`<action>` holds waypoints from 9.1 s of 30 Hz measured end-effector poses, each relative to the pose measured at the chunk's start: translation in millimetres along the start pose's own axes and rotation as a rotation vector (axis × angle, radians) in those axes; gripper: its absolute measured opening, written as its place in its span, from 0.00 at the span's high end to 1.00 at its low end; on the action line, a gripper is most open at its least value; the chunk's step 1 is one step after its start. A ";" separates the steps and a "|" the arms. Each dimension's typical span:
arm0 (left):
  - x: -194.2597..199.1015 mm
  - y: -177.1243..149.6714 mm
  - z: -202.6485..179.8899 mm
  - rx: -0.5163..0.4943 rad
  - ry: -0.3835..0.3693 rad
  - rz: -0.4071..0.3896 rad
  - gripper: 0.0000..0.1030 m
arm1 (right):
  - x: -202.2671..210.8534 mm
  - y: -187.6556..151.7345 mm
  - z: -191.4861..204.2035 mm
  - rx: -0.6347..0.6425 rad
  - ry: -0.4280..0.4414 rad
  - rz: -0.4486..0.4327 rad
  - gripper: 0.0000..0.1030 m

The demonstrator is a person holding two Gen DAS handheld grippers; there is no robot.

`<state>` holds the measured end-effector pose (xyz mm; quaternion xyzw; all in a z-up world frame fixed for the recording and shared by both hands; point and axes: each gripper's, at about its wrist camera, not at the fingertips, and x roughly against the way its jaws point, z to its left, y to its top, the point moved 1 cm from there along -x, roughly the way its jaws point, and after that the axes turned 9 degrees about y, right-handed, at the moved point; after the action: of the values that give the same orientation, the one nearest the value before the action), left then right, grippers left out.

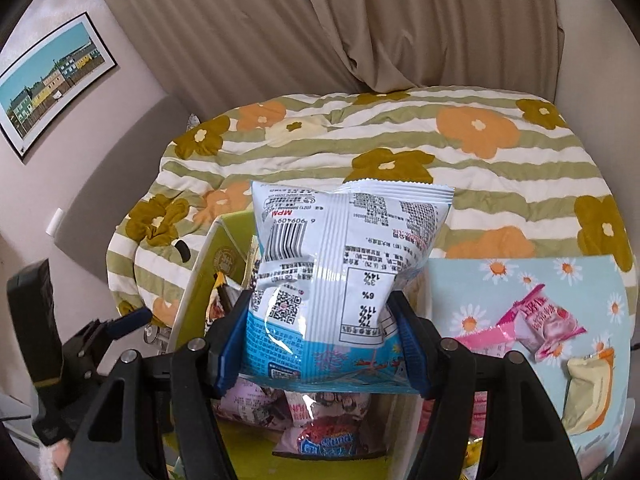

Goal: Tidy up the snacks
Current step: 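Lower the white-blue bag into the box and open the right gripper, then grasp the gold foil bag with the left gripper while the right reaches the cream-orange bag, then grasp the cream-orange bag with the right gripper while the left lifts the gold bag, then carry both bags to the box while the left gripper releases the gold bag inside, then lower the cream-orange bag into the box and open the right gripper, then grasp the pink striped bag with the left gripper while the right reaches the dark green cracker pack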

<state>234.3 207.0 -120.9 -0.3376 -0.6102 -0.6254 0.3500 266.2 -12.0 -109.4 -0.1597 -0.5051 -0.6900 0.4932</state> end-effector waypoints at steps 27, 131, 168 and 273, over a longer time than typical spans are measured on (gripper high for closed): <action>4.0 -8.6 3.9 0.069 0.031 0.027 0.01 | -39.3 14.6 -6.8 0.015 0.020 0.055 0.07; -99.1 -152.3 -349.3 -0.279 -0.047 0.263 0.48 | 58.5 -147.0 -303.8 -0.113 -0.215 0.184 0.20; 95.2 -89.3 -265.1 0.049 -0.012 -0.091 0.48 | 177.2 -90.1 -173.9 0.139 -0.060 -0.049 0.41; 52.6 -93.1 -283.2 -0.204 -0.082 -0.040 0.01 | 236.4 -191.4 -193.6 -0.310 -0.366 -0.159 0.06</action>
<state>128.9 -76.6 -133.1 -0.3843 -0.5640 -0.6768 0.2761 49.5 -299.6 -127.8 -0.3154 -0.4849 -0.7556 0.3074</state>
